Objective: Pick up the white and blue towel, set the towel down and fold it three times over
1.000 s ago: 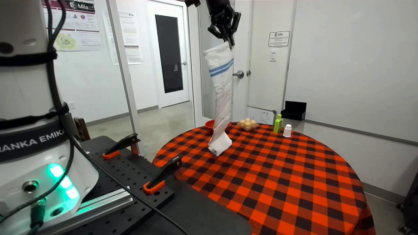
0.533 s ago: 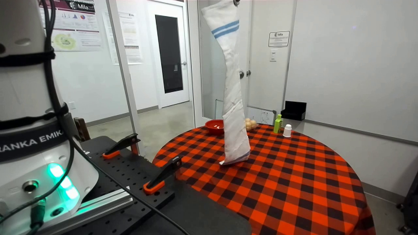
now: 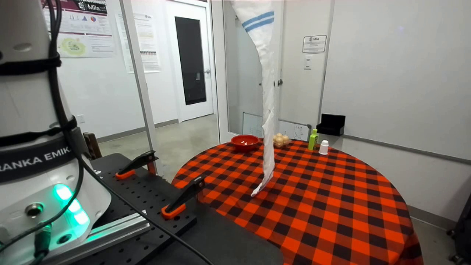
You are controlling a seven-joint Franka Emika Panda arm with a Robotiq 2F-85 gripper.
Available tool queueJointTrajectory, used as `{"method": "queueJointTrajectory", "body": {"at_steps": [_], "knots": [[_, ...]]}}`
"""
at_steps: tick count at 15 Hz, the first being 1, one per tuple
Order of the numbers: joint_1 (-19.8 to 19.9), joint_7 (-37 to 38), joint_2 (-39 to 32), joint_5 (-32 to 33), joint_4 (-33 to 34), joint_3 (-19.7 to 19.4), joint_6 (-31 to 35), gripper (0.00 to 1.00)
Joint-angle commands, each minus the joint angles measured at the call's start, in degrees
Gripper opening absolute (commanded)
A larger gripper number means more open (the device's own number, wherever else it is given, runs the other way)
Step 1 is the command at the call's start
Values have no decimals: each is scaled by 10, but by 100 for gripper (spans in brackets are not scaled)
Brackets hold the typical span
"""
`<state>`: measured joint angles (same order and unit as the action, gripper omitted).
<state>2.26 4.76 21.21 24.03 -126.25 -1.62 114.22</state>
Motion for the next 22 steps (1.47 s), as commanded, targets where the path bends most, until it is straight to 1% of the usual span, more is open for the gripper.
{"method": "queueJointTrajectory", "body": {"at_steps": [1,8,14,18,22], "knots": [[25,-5,3,7,43,-3,-17,1],[79,2,-25,-5,117,-43,-19,1],[102,18,-55,-36,159,-74,-37,1],[93,5,-70,-108,161,-86,-84,1],[88,32,-85,-228,154,-91,-104,1]]}}
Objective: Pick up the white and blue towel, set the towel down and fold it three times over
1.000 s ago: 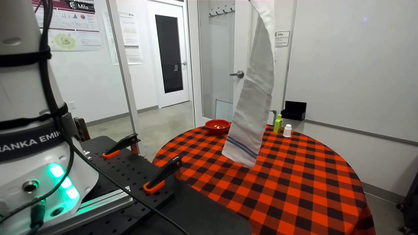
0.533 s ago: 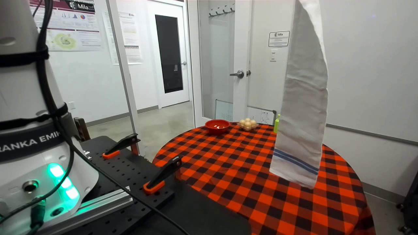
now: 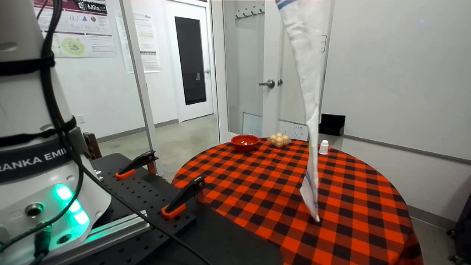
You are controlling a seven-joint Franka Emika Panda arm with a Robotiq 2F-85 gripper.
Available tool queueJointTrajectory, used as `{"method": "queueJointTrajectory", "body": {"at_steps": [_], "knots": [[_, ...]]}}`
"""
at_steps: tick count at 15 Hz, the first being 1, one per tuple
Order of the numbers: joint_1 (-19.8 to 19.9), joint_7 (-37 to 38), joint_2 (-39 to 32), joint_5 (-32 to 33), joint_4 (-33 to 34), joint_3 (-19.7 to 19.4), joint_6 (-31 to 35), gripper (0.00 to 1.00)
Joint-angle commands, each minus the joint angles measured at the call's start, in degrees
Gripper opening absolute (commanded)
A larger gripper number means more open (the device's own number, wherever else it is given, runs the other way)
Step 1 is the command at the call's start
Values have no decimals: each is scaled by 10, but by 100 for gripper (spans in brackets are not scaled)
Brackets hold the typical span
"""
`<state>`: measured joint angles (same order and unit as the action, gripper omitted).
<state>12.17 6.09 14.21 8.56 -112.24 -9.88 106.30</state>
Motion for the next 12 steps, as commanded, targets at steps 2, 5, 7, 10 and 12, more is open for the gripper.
{"method": "queueJointTrajectory", "body": {"at_steps": [2,5,7,10,12], "knots": [[-13,31,-24,-136,16,-8,-35,1],[-16,32,-32,-232,18,-14,-44,1],[-16,20,-37,-293,20,-20,-51,1],[-10,8,-38,-345,18,-30,-64,1],[-8,22,-37,-367,14,-34,-53,1]]}}
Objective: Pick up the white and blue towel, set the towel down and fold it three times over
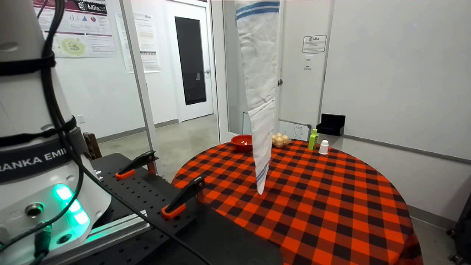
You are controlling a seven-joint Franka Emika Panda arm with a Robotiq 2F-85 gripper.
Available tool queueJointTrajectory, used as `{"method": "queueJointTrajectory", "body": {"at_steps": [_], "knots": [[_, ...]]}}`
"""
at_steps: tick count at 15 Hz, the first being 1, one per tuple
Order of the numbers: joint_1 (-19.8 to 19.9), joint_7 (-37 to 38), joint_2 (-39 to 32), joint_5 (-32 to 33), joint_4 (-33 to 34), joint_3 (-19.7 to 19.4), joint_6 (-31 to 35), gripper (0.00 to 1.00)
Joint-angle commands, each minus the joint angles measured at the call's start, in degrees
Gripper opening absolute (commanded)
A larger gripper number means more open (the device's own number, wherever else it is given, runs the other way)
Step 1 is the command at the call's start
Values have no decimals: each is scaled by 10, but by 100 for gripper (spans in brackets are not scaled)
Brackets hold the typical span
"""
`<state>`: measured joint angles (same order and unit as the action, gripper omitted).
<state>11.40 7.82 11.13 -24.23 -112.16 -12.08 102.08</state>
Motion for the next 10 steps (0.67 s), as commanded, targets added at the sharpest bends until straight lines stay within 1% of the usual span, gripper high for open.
{"method": "queueJointTrajectory", "body": {"at_steps": [1,6,10], "knots": [[2,10,-7,-46,13,-13,-5,1],[7,56,-5,-63,7,-13,30,1],[6,108,-3,-92,-1,-12,74,1]]}}
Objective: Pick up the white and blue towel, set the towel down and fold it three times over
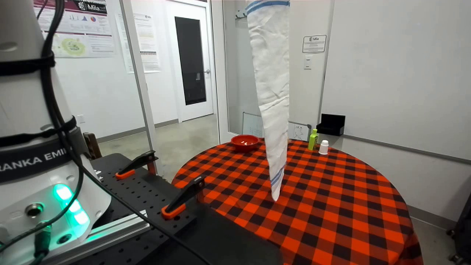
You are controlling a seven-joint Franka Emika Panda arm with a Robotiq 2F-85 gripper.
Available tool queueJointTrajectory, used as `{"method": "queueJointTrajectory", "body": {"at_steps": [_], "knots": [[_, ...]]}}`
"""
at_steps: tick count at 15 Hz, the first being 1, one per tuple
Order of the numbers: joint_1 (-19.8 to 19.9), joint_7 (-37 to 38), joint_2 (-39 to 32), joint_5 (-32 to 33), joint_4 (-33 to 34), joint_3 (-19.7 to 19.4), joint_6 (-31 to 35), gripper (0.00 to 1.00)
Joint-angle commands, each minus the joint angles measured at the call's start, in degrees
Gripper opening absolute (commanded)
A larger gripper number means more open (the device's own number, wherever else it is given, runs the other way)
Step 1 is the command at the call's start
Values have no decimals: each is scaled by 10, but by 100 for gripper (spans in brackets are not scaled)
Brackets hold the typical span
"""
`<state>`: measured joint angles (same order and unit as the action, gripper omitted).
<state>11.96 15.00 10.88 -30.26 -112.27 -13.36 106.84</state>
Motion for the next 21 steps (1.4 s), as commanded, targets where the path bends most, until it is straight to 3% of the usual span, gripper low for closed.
{"method": "queueJointTrajectory", "body": {"at_steps": [1,8,13,14,18,21], "knots": [[0,47,0,-39,-1,2,36,1],[-1,32,-3,-52,6,-2,6,1],[-1,-49,-13,-24,27,-10,-99,1],[-16,-65,25,-22,-73,18,-44,1],[-59,-102,12,-12,-134,71,-41,1],[-108,-128,-69,-34,-116,116,-31,1]]}}
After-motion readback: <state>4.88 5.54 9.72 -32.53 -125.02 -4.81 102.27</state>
